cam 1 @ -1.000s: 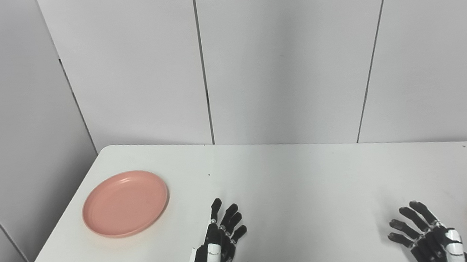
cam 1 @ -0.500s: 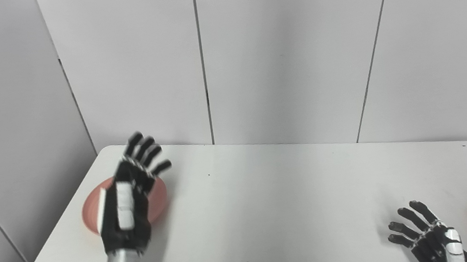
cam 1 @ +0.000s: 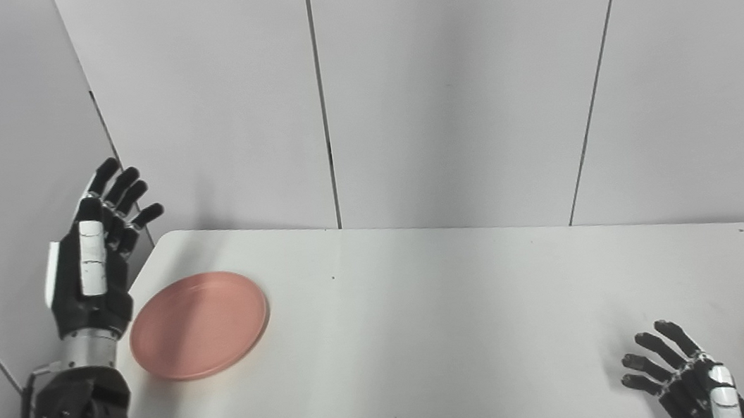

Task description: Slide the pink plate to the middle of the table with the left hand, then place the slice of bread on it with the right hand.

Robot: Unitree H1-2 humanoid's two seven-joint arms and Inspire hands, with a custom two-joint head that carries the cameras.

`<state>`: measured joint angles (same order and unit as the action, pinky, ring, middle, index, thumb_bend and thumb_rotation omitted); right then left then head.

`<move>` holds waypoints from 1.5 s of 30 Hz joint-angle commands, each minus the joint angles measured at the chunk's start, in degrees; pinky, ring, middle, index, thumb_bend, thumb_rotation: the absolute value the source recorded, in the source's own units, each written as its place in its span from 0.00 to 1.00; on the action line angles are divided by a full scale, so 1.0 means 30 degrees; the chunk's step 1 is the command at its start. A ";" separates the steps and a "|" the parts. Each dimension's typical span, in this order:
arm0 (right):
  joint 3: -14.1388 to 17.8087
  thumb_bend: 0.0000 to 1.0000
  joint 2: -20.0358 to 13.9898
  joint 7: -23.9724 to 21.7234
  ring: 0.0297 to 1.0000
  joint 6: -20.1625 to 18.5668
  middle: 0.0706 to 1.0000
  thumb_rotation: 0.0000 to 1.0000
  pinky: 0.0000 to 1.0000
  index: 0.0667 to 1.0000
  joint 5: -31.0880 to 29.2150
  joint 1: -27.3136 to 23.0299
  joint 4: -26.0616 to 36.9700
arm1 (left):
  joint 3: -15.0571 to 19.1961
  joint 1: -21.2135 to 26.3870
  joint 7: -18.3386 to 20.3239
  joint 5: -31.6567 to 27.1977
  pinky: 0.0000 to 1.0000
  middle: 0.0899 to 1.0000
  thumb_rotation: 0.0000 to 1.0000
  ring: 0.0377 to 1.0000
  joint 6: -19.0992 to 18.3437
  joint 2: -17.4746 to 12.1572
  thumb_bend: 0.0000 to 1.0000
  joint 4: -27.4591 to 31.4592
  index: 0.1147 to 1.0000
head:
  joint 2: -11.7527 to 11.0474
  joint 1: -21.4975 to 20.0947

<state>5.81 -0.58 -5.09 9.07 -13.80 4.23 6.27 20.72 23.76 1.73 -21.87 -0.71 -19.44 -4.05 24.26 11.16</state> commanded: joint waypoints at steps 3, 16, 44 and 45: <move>-0.0116 0.64 0.0274 -0.0036 0.70 0.0137 0.76 0.94 0.65 0.80 -0.0004 0.1269 -0.1748 | 0.0758 0.1886 0.1092 -0.1529 0.73 0.84 0.80 0.86 0.0030 -0.1556 1.00 -0.1252 0.78 | 0.0020 0.0006; -0.0191 0.64 0.0285 0.0115 0.68 0.0035 0.72 0.94 0.65 0.78 0.0275 0.1371 -0.1582 | 0.0783 0.5109 0.3082 -0.1017 0.73 0.85 0.81 0.86 0.3109 -0.3569 1.00 -1.1789 0.84 | 0.0087 -0.0159; -0.0324 0.63 0.0247 0.0471 0.65 -0.0565 0.68 0.96 0.61 0.75 0.0456 0.1919 -0.0421 | 0.0994 0.4081 0.2441 -0.0634 0.74 0.84 0.80 0.83 0.3585 -0.0785 0.95 -1.6029 0.87 | 0.0996 -0.0250; -0.0336 0.63 0.0242 0.0472 0.65 -0.0591 0.67 0.95 0.61 0.75 0.0428 0.1931 -0.0390 | 0.0853 0.3998 0.2470 -0.0515 0.74 0.84 0.80 0.84 0.3633 -0.0708 0.95 -1.6020 0.88 | 0.0996 -0.0250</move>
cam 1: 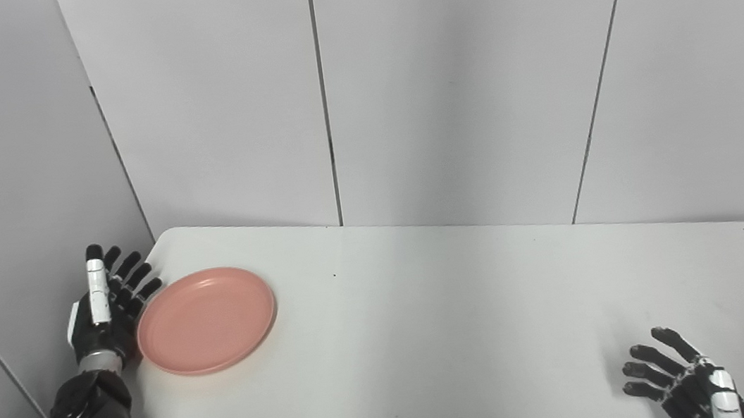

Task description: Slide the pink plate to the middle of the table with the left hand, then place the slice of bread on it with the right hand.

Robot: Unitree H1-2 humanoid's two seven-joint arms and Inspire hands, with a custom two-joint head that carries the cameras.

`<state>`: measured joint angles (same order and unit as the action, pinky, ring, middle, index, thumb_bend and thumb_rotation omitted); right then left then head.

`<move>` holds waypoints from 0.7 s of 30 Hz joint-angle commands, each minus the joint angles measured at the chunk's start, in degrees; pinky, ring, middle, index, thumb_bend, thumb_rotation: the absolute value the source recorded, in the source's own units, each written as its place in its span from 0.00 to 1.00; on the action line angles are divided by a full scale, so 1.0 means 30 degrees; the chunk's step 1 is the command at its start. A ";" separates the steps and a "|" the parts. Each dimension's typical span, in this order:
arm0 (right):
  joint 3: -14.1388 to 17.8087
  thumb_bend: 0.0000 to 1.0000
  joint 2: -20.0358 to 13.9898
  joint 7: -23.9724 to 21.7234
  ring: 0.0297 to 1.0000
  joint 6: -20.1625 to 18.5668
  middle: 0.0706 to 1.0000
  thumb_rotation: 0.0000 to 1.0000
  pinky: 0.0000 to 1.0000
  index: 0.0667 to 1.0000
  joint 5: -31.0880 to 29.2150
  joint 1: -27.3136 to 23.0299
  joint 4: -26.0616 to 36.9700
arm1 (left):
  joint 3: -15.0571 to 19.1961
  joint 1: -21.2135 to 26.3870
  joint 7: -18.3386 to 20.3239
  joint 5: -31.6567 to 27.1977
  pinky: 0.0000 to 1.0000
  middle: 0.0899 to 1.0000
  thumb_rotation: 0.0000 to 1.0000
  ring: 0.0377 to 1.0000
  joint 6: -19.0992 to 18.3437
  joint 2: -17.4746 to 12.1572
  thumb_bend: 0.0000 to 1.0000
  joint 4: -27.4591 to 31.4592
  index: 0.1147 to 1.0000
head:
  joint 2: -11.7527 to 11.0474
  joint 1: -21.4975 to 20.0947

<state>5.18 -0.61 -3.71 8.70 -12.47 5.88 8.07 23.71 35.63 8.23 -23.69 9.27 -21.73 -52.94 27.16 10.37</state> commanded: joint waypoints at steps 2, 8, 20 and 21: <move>-0.0147 0.63 0.0263 0.0021 0.65 -0.0548 0.67 0.94 0.61 0.75 -0.0107 0.1405 -0.0904 | -0.0351 -0.0076 0.0330 0.0180 0.74 0.84 0.80 0.84 0.0341 0.0183 0.96 0.0329 0.88 | 0.0058 0.0004; -0.0202 0.63 0.0255 0.0051 0.64 -0.0532 0.67 0.93 0.60 0.75 -0.0135 0.1469 -0.0845 | -0.1217 -0.0426 0.0681 0.0470 0.73 0.85 0.79 0.83 0.0398 0.0644 0.98 0.0439 0.86 | 0.0159 -0.0100; -0.0308 0.66 0.0257 -0.0009 0.63 -0.0282 0.65 0.91 0.59 0.74 -0.0058 0.1557 -0.0946 | -0.2502 -0.1206 0.1660 0.0555 0.71 0.81 0.78 0.82 -0.0120 0.1779 1.00 0.2663 0.85 | 0.0283 -0.0425; -0.0319 0.66 0.0260 -0.0013 0.63 -0.0267 0.65 0.91 0.59 0.74 -0.0041 0.1562 -0.0955 | -0.2568 -0.1244 0.1704 0.0529 0.71 0.81 0.78 0.82 -0.0149 0.1821 1.00 0.2824 0.84 | 0.0286 -0.0436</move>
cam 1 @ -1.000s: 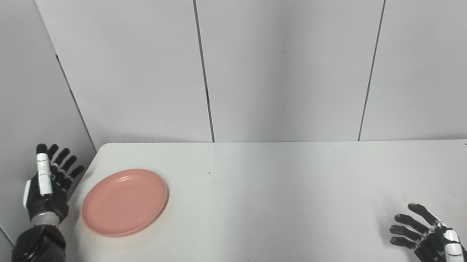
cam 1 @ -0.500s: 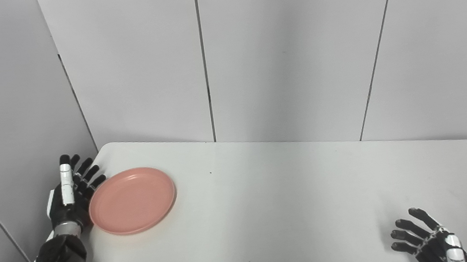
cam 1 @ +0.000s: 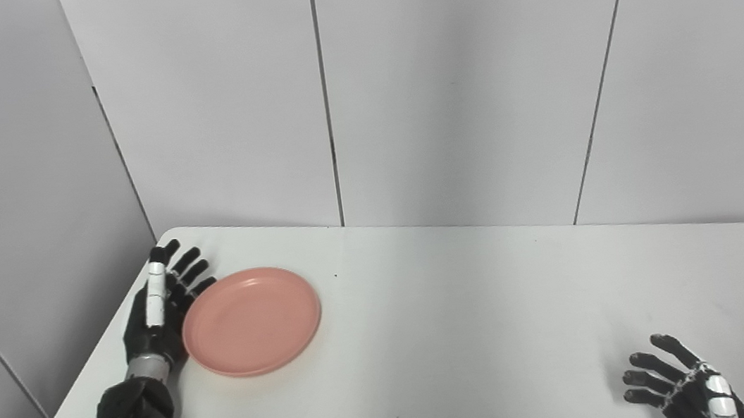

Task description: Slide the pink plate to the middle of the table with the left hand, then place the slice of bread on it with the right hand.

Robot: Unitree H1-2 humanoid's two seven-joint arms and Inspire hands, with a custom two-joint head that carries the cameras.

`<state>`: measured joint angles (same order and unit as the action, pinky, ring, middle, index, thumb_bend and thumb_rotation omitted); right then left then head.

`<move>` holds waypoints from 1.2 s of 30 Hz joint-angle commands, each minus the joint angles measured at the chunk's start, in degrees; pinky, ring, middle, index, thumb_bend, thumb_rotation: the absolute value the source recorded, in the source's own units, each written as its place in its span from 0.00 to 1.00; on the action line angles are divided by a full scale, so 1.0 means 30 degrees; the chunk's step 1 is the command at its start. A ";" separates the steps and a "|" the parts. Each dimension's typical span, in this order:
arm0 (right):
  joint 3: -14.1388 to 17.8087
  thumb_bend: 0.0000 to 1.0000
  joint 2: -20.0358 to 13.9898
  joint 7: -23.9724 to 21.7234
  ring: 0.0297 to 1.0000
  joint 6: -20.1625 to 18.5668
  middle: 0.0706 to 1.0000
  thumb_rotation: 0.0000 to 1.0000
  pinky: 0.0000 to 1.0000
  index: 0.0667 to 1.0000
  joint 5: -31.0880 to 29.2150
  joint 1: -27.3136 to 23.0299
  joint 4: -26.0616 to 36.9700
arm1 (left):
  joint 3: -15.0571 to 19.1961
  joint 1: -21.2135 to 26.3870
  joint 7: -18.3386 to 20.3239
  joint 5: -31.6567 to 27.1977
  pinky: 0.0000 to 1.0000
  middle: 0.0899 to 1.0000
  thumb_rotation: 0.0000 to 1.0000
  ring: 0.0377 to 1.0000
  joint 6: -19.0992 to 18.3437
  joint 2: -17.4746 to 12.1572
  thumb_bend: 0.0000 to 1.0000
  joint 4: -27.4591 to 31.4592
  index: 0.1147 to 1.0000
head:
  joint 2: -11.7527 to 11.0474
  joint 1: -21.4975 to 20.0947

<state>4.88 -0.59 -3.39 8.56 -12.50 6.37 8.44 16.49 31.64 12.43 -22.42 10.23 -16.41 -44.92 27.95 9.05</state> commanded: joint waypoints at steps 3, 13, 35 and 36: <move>-0.0265 0.67 0.0228 -0.0152 0.63 -0.0083 0.65 0.90 0.59 0.74 0.0068 0.1413 -0.1141 | -0.0579 0.0051 0.0447 0.0263 0.71 0.82 0.78 0.82 -0.0696 0.0291 1.00 0.0924 0.85 | 0.0055 -0.0105; -0.0407 0.67 0.0369 -0.0154 0.62 -0.0010 0.65 0.90 0.59 0.73 0.0081 0.1486 -0.1109 | -0.2155 0.0092 0.0566 0.1550 0.70 0.78 0.81 0.81 -0.0601 0.0439 0.94 0.2117 0.85 | 0.0248 -0.0714; -0.1409 0.69 0.1355 0.0608 0.62 -0.0732 0.64 0.85 0.58 0.73 0.0672 0.1667 -0.0003 | -0.2745 -0.0575 -0.0496 0.1670 0.71 0.80 0.82 0.82 -0.1582 0.3938 0.96 0.3670 0.86 | 0.1510 -0.3346; -0.1493 0.69 0.1415 0.0730 0.62 -0.0791 0.64 0.85 0.58 0.72 0.0761 0.1643 0.0046 | -0.2741 -0.0696 -0.0513 0.1576 0.72 0.80 0.82 0.82 -0.1768 0.4140 0.96 0.3907 0.85 | 0.1580 -0.3564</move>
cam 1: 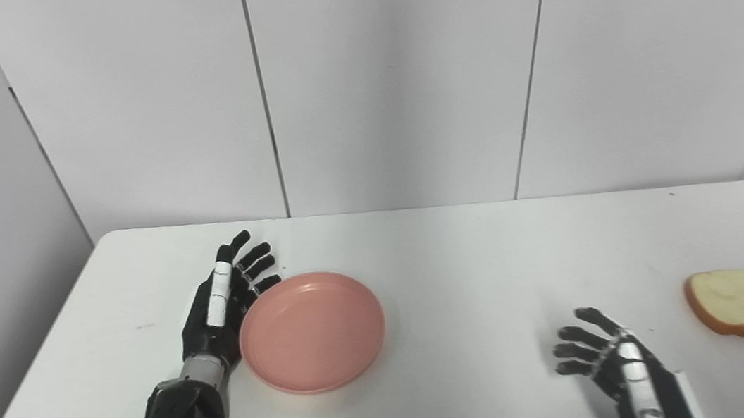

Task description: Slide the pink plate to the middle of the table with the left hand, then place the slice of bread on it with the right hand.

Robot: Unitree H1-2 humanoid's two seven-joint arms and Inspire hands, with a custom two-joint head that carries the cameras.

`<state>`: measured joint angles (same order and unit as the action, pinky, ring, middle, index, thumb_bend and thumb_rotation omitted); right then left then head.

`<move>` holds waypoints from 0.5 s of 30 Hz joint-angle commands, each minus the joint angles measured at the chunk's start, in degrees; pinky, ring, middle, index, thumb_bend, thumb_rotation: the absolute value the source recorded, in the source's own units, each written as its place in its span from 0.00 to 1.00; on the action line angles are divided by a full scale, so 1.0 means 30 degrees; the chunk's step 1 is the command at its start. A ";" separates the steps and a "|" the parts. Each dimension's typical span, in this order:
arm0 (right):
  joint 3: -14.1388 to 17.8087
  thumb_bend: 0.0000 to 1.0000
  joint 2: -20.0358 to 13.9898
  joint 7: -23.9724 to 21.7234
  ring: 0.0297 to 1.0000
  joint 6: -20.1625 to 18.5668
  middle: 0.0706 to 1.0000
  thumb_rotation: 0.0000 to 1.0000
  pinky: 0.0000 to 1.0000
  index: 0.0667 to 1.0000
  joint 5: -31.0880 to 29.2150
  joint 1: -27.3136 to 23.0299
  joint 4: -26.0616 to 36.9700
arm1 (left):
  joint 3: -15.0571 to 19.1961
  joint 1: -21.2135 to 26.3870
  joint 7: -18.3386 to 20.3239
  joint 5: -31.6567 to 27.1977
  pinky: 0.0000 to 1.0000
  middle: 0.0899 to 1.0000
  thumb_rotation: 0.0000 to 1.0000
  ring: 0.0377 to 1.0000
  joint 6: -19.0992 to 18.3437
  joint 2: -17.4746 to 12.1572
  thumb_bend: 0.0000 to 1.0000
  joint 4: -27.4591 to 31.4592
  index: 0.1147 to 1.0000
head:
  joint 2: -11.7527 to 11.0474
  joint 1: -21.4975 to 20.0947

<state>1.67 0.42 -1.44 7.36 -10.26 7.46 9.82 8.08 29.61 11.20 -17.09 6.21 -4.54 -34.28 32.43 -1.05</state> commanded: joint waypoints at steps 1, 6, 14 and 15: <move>-0.0491 0.69 0.1133 0.0209 0.62 -0.0497 0.64 0.85 0.58 0.72 0.0066 0.1254 -0.0357 | 0.0000 -0.0179 -0.0194 -0.0175 0.72 0.80 0.82 0.82 -0.0600 0.0435 0.95 0.0642 0.85 | 0.0086 -0.0194; -0.1005 0.69 0.1367 0.0630 0.62 -0.0977 0.64 0.87 0.58 0.73 0.0388 0.1169 0.0018 | -0.0352 -0.0951 -0.0515 -0.0060 0.76 0.81 0.83 0.84 -0.1816 0.1326 0.96 0.2073 0.86 | 0.0454 -0.1558; -0.1914 0.67 0.1903 0.1511 0.63 -0.1554 0.64 0.89 0.59 0.70 0.1748 0.0979 0.0485 | -0.0857 -0.1805 -0.1089 0.0541 0.80 0.80 0.83 0.85 -0.3073 0.1929 0.99 0.3683 0.85 | 0.0833 -0.3416; -0.2009 0.68 0.1985 0.1623 0.63 -0.1633 0.63 0.89 0.59 0.70 0.1879 0.0958 0.0526 | -0.0927 -0.1873 -0.1057 0.0595 0.80 0.80 0.84 0.85 -0.3187 0.1933 0.98 0.3842 0.86 | 0.0917 -0.3780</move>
<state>-3.55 3.29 2.99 2.89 -5.04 7.63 10.75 5.82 24.55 8.67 -16.07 -1.39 1.06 -23.20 35.24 -12.47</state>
